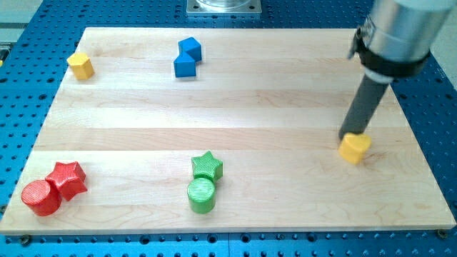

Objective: Push hexagon into triangle

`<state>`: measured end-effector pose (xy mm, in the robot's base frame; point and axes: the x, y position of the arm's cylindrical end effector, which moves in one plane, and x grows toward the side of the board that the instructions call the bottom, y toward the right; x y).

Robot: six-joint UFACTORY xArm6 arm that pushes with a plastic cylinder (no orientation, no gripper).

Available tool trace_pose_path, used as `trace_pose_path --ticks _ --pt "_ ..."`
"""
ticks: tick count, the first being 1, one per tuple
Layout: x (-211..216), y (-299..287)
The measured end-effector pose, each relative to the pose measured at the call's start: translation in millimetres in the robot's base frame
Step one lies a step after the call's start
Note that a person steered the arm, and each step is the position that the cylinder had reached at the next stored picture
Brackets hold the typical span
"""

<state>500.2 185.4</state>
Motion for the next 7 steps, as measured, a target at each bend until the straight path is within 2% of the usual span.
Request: trace_pose_path --ticks 1,2,4,5,6,7 --pt "57.8 -10.6" --pt "34.3 -29.8" --pt "-16.7 -330.2" --pt "-77.0 -459.0" --pt "-106.4 -489.9" --pt "-179.2 -477.4"
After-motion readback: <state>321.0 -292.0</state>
